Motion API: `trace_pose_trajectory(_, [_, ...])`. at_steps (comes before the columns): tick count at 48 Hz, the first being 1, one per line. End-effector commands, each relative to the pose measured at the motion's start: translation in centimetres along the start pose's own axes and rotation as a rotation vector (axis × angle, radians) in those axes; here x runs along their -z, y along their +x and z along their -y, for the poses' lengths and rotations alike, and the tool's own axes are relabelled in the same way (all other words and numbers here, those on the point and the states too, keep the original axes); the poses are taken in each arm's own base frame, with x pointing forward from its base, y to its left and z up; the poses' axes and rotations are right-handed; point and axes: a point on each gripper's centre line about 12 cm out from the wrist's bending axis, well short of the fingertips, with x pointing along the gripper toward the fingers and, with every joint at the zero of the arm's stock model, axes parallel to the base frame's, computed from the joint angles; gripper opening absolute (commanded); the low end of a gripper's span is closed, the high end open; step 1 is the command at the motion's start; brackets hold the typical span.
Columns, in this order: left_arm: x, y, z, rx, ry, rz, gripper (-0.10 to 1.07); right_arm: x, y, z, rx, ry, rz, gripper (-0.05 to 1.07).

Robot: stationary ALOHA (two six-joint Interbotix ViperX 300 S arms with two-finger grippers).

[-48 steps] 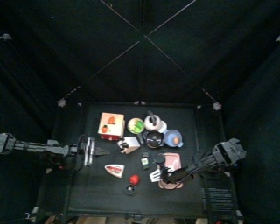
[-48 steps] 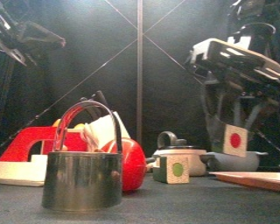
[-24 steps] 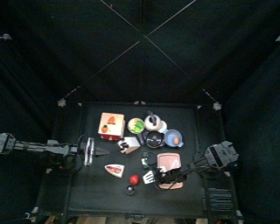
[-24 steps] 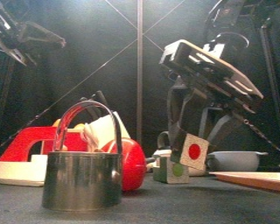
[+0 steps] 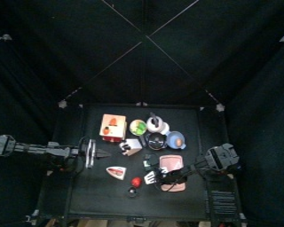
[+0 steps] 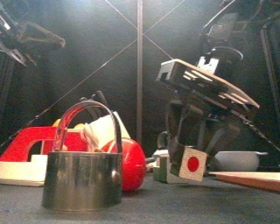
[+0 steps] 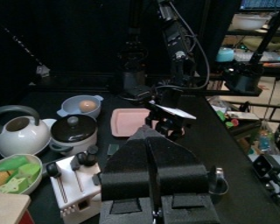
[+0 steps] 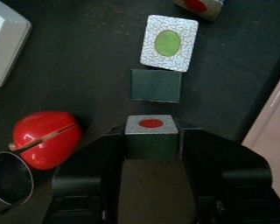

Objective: Place green sushi piece left of plate

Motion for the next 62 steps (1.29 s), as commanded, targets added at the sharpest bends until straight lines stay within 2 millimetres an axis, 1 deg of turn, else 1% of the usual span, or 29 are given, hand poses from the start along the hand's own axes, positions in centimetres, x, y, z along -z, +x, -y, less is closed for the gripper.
trace_pose_trajectory(1, [-0.41,0.20,-0.02,-0.002,0.000,0.009,0.00,-0.74,-1.02,-0.96,-0.038,0.016,0.008,0.82])
trace_pose_trajectory(15, [-0.41,0.20,-0.02,-0.002,0.000,0.009,0.00,-0.78,-1.04,-1.03,-0.041,0.013,0.011,0.94])
trace_pose_trajectory(23, [-0.44,0.18,-0.02,-0.002,0.000,0.011,0.00,-0.89,-1.28,-1.15,-0.048,0.016,0.012,0.94])
trace_pose_trajectory(62, [-0.26,0.18,-0.02,-0.002,0.000,-0.005,0.00,-0.83,-1.28,-1.11,-0.047,0.011,0.012,0.94])
